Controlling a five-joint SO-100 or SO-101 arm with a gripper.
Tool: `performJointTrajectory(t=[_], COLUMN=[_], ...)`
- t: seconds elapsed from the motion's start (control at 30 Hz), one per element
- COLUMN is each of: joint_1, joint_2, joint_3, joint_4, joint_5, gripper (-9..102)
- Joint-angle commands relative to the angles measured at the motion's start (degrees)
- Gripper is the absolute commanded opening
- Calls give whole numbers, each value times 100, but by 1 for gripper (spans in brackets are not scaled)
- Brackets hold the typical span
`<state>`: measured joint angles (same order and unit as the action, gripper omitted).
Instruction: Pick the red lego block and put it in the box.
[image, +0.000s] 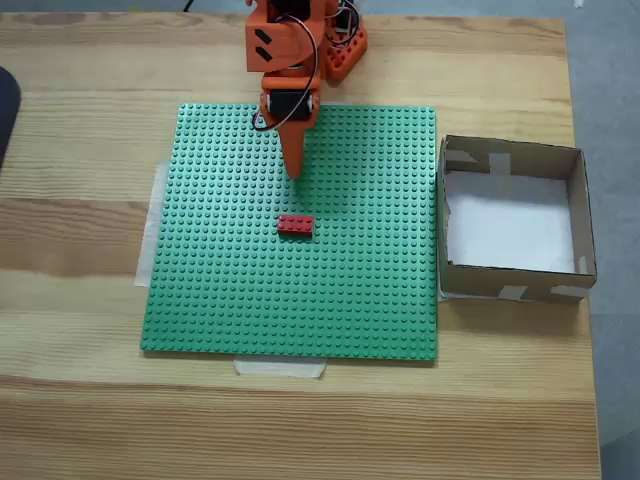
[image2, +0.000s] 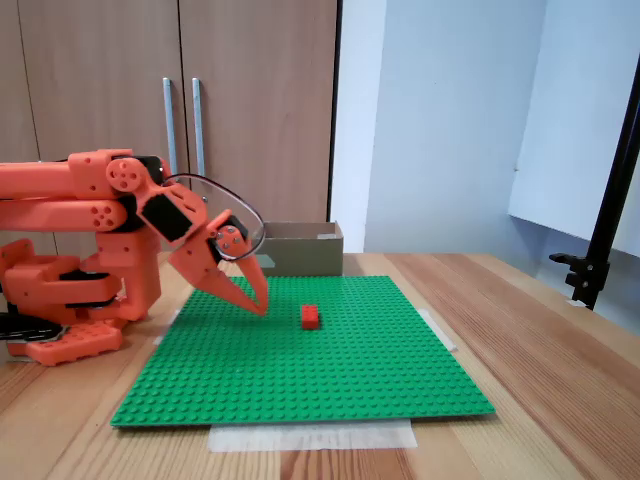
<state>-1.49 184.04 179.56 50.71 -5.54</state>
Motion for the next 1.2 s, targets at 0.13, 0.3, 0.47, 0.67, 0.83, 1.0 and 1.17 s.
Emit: performJointTrajectory(t=[0.13, 0.3, 0.47, 0.67, 0.83, 1.0, 1.17], joint_1=[-44, -44, -9, 0, -9, 9, 44], joint_2=[-237, -940, -1837, -3226, -4254, -5124, -5933], joint_3=[-747, -1547, -2443, -3691, -4649, -5388, -5924], joint_4=[220, 229, 299, 580, 844, 1063, 1222], joint_5=[-44, -132, 9, 325, 510, 422, 114], gripper=[-1, -1, -1, -1, -1, -1, -1])
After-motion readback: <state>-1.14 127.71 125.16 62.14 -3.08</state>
